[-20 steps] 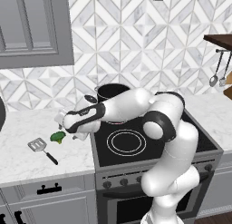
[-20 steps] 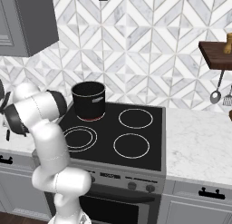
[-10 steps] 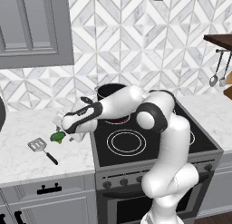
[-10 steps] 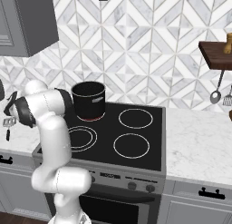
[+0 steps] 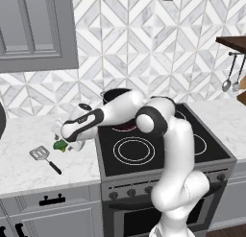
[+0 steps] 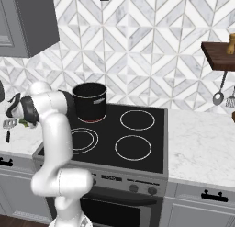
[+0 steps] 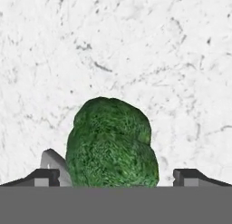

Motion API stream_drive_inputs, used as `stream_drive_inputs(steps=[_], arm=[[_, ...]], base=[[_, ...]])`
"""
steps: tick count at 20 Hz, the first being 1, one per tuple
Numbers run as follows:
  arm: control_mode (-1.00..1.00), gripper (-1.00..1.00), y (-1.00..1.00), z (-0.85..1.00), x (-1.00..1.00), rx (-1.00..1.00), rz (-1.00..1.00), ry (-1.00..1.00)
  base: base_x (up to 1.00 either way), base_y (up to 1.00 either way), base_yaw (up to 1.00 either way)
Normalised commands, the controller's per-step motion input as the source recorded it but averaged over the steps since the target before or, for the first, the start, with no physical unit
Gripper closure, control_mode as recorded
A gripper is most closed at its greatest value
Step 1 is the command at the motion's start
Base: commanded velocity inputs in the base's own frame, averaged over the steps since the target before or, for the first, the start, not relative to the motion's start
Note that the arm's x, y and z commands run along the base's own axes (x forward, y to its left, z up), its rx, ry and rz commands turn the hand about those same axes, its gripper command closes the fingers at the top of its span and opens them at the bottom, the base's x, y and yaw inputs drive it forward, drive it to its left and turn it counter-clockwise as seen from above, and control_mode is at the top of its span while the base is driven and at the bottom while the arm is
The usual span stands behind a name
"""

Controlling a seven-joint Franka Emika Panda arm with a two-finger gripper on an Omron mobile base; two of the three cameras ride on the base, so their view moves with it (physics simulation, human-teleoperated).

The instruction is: Put the lemon and broccoli in the pot. Retrieve the spatula and lightly stir the vegetables in the pot.

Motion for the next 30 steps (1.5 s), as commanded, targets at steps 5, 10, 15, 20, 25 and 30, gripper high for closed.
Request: stream_drive_inputs(steps=[5,10,15,20,25,30], arm=[[-1.0,1.0,0.23,-0.42,0.17,0.0,-0.01,0.05],[-1.0,1.0,0.15,-0.35,0.21,0.0,0.0,0.03],[-1.0,1.0,-0.27,-0.04,-0.48,0.0,-0.02,-0.02],[-1.0,1.0,-0.84,0.63,-0.95,0.04,0.0,-0.02],[-1.0,1.0,-0.98,0.76,-0.85,0.0,0.0,-0.11],[-1.0,1.0,-0.85,0.92,-0.51,-0.01,0.06,-0.04]], base=[[0.0,0.0,0.0],[0.0,0.0,0.0],[0.0,0.0,0.0],[0.0,0.0,0.0],[0.0,0.0,0.0],[0.0,0.0,0.0]])
